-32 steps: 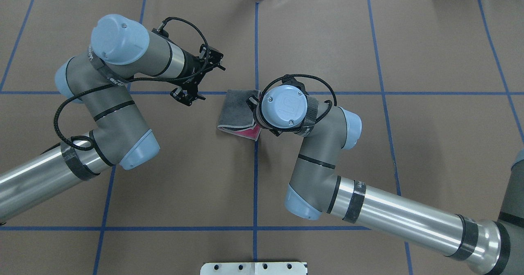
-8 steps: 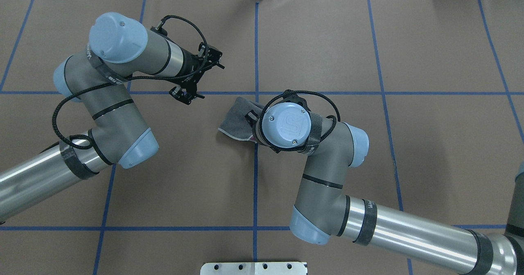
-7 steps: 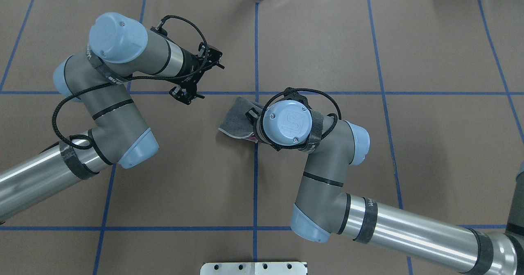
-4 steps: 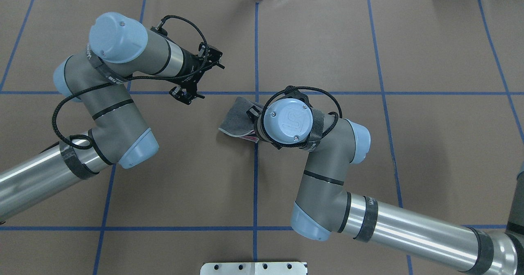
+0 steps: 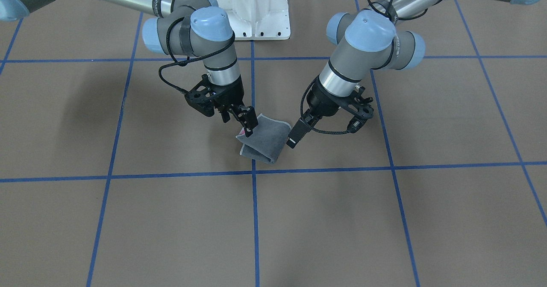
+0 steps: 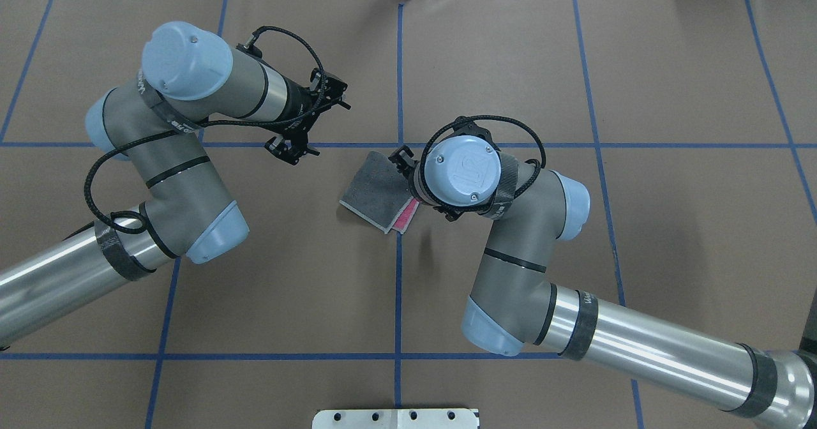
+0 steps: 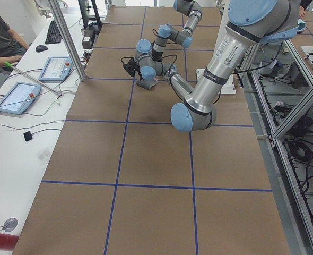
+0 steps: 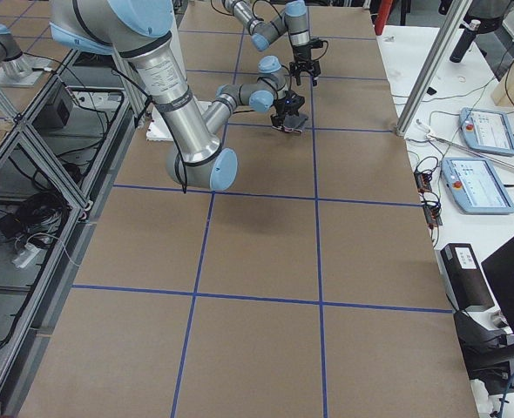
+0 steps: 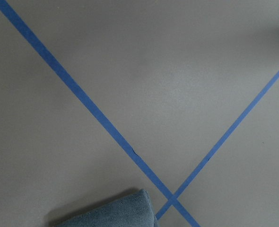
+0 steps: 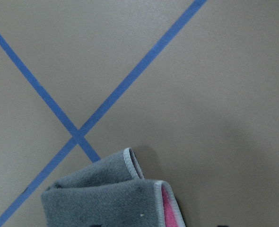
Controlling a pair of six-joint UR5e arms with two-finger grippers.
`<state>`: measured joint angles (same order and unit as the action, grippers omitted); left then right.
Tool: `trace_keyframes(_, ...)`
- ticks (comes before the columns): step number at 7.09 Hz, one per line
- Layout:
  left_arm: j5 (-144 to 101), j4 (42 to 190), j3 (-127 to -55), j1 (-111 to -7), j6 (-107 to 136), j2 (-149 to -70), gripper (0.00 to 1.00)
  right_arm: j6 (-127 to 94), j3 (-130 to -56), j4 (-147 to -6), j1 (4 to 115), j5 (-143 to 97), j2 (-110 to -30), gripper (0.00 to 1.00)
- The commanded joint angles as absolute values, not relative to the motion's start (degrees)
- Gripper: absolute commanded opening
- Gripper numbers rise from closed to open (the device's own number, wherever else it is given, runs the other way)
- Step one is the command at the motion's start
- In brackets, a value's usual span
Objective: Fold towel twice with both arms
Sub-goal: 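Release the towel and raise the right gripper away from it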
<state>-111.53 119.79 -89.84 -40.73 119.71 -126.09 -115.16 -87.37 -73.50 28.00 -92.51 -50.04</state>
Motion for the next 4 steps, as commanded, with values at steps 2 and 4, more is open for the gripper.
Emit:
trace_keyframes(2,-111.53,119.79,-89.82,-40.69,119.71,-126.12,1.0,-109.69,-80.95,-60.84,29.96,-94.55,-49.57,1.0)
trace_keyframes(4,-111.53,119.79,-89.74,-40.78,119.71,-126.3,1.0,-109.08,-81.04,-57.86,29.97,-95.62,-51.23,0.78)
